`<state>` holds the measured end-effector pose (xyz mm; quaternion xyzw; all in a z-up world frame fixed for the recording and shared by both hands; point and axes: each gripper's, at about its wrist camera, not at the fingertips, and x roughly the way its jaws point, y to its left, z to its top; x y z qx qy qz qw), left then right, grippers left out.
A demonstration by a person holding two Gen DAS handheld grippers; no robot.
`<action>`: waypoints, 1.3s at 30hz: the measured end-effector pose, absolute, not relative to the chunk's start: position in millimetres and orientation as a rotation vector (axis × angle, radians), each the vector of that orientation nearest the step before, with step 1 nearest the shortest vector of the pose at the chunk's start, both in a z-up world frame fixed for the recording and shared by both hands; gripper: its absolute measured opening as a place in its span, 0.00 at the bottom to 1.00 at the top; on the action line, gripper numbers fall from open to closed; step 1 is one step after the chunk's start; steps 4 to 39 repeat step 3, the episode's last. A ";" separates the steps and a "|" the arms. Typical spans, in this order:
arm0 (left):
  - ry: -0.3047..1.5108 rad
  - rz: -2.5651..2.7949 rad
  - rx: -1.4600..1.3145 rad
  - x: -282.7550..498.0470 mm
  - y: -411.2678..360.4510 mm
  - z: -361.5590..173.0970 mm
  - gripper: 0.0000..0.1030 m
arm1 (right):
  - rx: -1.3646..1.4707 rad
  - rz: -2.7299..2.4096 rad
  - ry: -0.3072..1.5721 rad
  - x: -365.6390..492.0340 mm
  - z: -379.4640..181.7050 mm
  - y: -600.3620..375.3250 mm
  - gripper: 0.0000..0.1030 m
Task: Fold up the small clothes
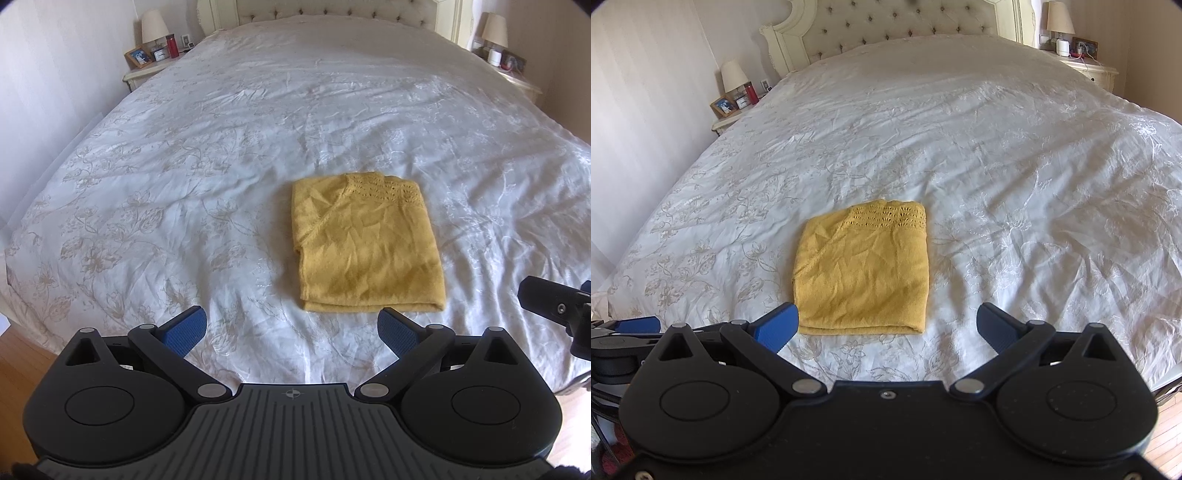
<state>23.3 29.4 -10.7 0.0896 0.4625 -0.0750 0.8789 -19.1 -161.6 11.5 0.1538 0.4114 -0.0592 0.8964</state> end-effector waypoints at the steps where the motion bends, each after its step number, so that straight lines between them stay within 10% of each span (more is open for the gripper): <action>1: 0.966 -0.160 0.185 24.0 29.5 -11.1 0.98 | 0.319 -0.124 0.852 -19.2 11.6 -161.5 0.99; 39: 0.968 -0.162 0.185 24.6 29.5 -11.5 0.98 | 0.319 -0.122 0.851 -19.1 11.5 -162.0 0.99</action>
